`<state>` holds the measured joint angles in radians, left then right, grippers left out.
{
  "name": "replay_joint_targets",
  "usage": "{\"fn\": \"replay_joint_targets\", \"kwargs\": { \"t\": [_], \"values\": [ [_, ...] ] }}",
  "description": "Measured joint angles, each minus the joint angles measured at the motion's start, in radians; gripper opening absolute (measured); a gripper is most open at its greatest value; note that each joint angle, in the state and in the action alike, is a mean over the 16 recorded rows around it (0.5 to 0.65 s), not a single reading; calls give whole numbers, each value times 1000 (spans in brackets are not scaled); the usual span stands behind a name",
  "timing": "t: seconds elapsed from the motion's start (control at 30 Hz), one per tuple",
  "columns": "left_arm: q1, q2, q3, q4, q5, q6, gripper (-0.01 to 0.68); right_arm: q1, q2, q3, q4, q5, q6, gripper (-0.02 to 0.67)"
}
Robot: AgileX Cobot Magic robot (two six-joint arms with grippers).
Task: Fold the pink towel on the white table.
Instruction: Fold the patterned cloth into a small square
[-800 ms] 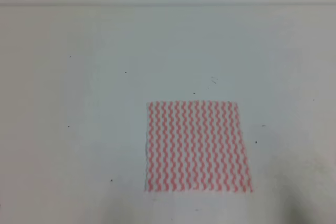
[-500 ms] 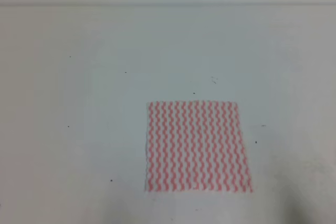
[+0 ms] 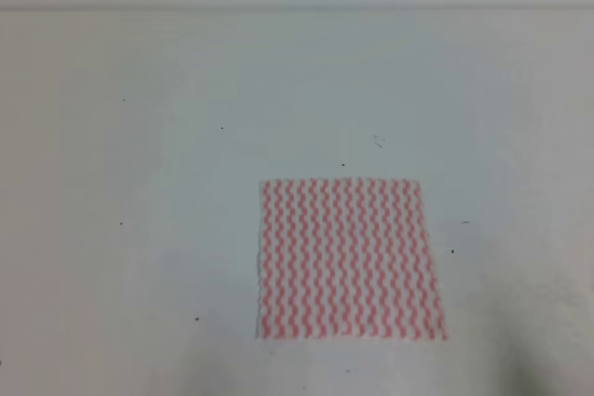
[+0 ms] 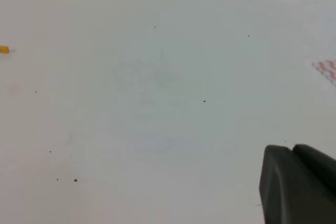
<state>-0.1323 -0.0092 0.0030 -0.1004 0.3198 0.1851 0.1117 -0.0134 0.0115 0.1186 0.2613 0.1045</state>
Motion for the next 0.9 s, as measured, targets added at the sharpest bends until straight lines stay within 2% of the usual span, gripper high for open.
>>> {"fn": "replay_joint_targets", "kwargs": {
  "t": [0.37,0.6,0.73,0.9],
  "values": [
    [0,6,-3,-28,-27,0,0,0,0,2,0,0,0,-2],
    [0,8,-3,-160,-111,-4,0,0,4,-3,19,-16,0,-2],
    [0,8,-3,-294,-176,-14,0,0,8,-7,91,-54,0,-2],
    [0,5,-2,-449,-245,-27,0,0,8,-7,250,-120,0,-2]
  ]
}}
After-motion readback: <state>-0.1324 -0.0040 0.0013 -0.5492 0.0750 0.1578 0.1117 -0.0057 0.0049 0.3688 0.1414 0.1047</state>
